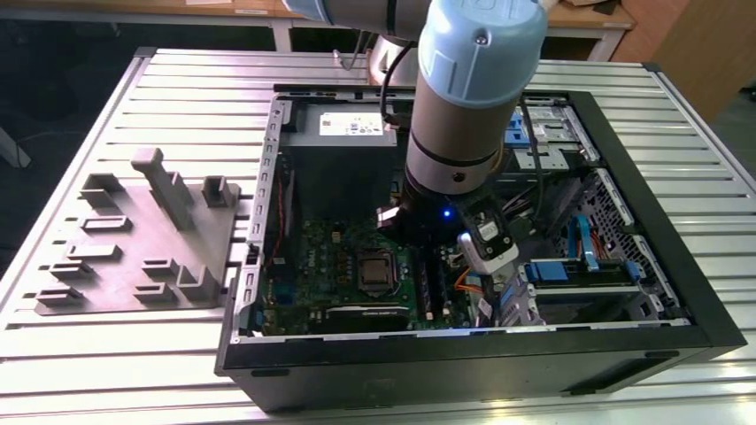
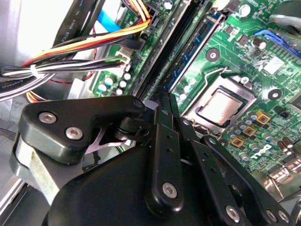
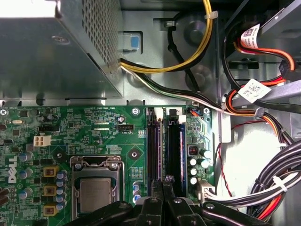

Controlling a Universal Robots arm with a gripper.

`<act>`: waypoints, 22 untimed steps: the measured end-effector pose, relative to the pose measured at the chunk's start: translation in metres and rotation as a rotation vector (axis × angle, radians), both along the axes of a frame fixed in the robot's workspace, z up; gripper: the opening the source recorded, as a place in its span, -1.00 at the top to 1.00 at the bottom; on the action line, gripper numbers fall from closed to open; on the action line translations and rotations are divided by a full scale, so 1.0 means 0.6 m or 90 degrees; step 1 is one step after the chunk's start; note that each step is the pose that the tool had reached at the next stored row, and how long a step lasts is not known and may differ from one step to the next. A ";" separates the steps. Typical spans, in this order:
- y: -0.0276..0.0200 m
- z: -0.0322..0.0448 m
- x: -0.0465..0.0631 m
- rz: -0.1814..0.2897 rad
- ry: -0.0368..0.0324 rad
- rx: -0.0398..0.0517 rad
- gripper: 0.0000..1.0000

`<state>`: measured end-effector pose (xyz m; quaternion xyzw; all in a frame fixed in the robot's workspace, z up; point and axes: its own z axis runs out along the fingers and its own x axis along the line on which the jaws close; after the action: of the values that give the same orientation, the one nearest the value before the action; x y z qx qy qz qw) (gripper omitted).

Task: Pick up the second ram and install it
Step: 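Insert the second ram into the second slot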

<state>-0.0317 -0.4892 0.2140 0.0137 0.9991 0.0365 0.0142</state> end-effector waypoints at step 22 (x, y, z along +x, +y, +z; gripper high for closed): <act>0.0000 0.002 0.000 0.000 0.0000 0.0000 0.63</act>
<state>-0.0318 -0.4892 0.2150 0.0137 0.9991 0.0365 0.0142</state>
